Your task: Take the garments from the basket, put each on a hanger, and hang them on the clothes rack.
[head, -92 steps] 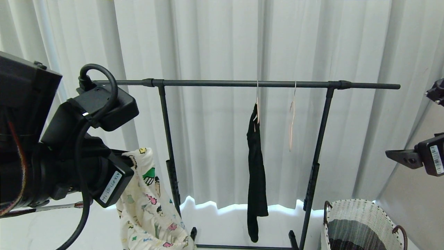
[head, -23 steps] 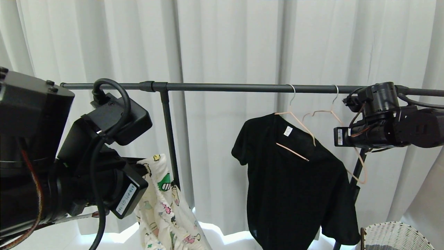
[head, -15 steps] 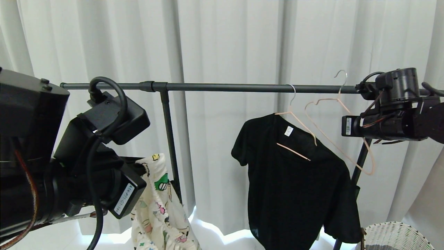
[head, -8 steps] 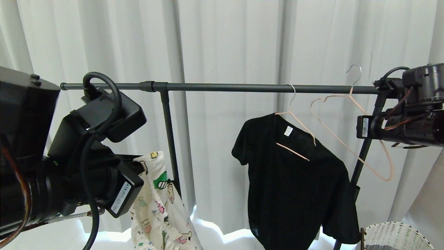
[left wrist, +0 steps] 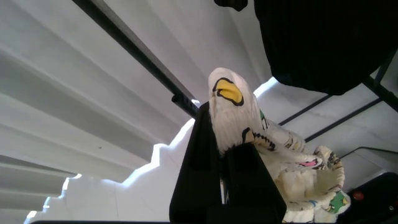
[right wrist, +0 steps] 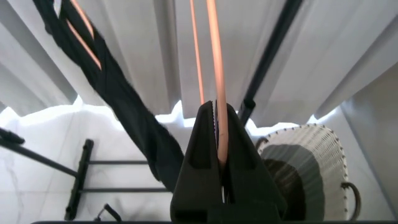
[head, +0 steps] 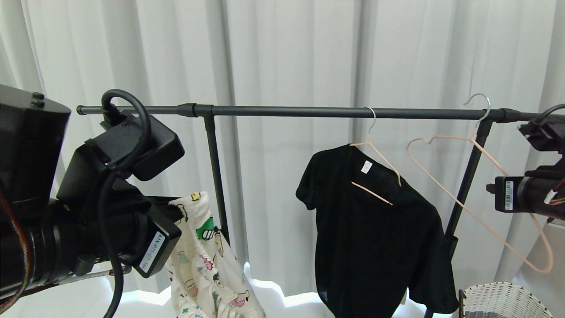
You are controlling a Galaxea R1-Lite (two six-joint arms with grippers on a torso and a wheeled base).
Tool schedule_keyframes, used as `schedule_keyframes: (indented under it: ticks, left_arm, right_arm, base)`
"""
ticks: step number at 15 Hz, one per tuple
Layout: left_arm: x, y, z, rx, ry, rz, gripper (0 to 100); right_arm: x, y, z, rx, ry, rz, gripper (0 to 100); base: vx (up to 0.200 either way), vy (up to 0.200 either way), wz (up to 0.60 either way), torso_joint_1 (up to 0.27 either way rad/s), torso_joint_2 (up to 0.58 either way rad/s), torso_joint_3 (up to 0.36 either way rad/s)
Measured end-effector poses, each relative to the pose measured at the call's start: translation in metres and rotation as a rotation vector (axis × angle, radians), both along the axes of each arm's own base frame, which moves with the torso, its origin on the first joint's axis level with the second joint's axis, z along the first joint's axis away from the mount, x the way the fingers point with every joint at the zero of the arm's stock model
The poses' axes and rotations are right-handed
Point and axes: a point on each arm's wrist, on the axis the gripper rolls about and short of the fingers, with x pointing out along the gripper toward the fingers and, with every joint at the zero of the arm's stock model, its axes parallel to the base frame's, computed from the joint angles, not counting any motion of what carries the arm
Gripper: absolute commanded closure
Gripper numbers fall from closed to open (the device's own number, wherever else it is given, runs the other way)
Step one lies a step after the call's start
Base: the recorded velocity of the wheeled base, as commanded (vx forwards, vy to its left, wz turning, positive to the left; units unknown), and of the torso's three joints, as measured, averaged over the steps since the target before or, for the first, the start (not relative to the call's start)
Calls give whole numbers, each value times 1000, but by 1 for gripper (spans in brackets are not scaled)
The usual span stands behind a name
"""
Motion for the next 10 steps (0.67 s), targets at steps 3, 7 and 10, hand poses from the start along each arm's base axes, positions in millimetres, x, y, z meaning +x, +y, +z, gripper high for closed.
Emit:
schedule_keyframes:
  ticks: [3, 7, 10]
  left_arm:
    - [-1, 0, 0, 0, 0, -3, 100]
    - [-3, -1, 0, -2, -2, -16, 100]
    - [-5, -3, 1, -4, -5, -27, 100]
  right_arm:
    - [-21, -6, -4, -13, -3, 10, 100]
    - [-32, -9, 0, -5, -31, 9, 100]
    - [-35, -10, 2, -1, -43, 8, 100]
  base:
    - [0, -133, 0, -2, 0, 3]
    - [0, -200, 0, 1, 6, 5]
    - [0, -200, 0, 1, -2, 4]
